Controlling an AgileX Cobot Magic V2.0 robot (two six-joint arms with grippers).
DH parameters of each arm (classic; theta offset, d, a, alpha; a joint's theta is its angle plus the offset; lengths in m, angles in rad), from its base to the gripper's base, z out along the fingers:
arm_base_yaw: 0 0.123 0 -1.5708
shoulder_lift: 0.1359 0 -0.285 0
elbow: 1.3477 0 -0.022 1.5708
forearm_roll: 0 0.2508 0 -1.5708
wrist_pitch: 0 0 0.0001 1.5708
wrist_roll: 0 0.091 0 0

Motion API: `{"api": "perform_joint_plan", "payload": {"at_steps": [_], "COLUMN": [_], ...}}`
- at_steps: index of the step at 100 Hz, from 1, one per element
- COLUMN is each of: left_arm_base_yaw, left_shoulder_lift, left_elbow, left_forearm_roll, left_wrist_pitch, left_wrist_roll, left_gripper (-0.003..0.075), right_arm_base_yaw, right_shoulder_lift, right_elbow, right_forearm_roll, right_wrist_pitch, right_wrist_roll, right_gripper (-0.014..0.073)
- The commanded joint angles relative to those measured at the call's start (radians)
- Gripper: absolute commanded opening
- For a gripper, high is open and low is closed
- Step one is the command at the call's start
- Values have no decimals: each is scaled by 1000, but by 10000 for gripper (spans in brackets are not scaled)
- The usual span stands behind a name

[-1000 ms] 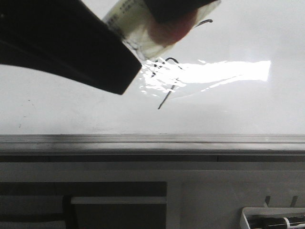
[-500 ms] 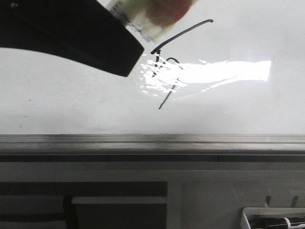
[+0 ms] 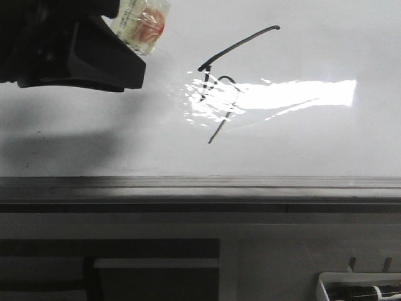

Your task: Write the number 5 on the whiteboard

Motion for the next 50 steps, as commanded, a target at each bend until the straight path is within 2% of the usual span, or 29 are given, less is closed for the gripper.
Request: {"api": "perform_joint_plan", "payload": {"at_steps": [1, 30, 50], "left_arm_base_yaw": [1, -1, -1], "left_shoulder_lift": [11, 99, 134], "left_elbow": [-33, -36, -36], "left_forearm_roll": [-38, -100, -136], "left_wrist_pitch": [-99, -256, -269], "left_wrist_roll": [-10, -10, -10], "left_gripper": [-20, -20, -20], "right_arm_base_yaw": [-2, -2, -2], "right_shoulder_lift": [-12, -14, -14], "right_elbow": [-7, -3, -3], "right_forearm_roll": [31, 41, 41], "right_wrist_pitch": [-49, -42, -42], "right_wrist_roll": [0, 4, 6], "right_gripper": [-61, -61, -61]}}
